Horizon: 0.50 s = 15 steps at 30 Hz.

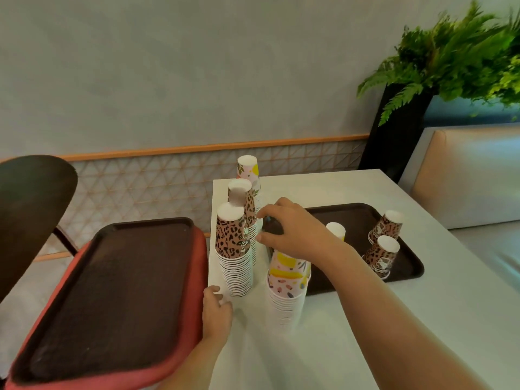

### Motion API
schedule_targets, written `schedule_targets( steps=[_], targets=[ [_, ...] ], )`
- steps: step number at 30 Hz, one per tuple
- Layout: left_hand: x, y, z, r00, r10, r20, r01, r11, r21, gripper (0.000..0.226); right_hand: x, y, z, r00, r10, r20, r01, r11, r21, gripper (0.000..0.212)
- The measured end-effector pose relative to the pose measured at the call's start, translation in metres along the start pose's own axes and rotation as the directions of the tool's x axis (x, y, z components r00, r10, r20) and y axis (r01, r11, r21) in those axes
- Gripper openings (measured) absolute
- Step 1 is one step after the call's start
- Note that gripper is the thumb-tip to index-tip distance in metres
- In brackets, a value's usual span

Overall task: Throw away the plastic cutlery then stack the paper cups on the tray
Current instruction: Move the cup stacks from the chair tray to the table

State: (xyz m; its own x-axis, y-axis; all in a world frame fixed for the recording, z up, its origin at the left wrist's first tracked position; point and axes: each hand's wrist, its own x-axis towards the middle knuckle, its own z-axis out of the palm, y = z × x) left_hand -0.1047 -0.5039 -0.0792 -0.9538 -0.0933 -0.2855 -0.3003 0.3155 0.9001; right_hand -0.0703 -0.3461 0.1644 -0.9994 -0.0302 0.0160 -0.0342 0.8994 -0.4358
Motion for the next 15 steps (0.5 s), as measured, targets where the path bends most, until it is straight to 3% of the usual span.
schedule_targets(
  steps=[3, 6, 11, 15],
  targets=[
    [-0.02, -0.002, 0.005, 0.999, 0.009, -0.038, -0.01, 1.0, -0.025, 0.022, -0.013, 0.011, -0.001, 0.999, -0.017, 0.033, 0.017, 1.0, 0.014, 0.046],
    [-0.042, -0.001, 0.011, 0.998, -0.003, 0.061, 0.007, 0.998, -0.07, 0.024, -0.023, 0.022, 0.0, 0.998, -0.043, 0.054, 0.042, 0.999, 0.023, 0.051],
    [-0.06, 0.0, 0.021, 0.973, -0.025, 0.228, 0.049, 0.993, -0.103, 0.042, -0.032, 0.037, 0.008, 0.992, -0.06, 0.107, 0.055, 0.997, 0.049, 0.065],
    [-0.066, 0.0, 0.029, 0.943, -0.018, 0.332, 0.008, 1.0, 0.03, 0.082, -0.029, 0.044, 0.017, 0.987, -0.061, 0.148, 0.05, 0.996, 0.076, 0.075]
  ],
)
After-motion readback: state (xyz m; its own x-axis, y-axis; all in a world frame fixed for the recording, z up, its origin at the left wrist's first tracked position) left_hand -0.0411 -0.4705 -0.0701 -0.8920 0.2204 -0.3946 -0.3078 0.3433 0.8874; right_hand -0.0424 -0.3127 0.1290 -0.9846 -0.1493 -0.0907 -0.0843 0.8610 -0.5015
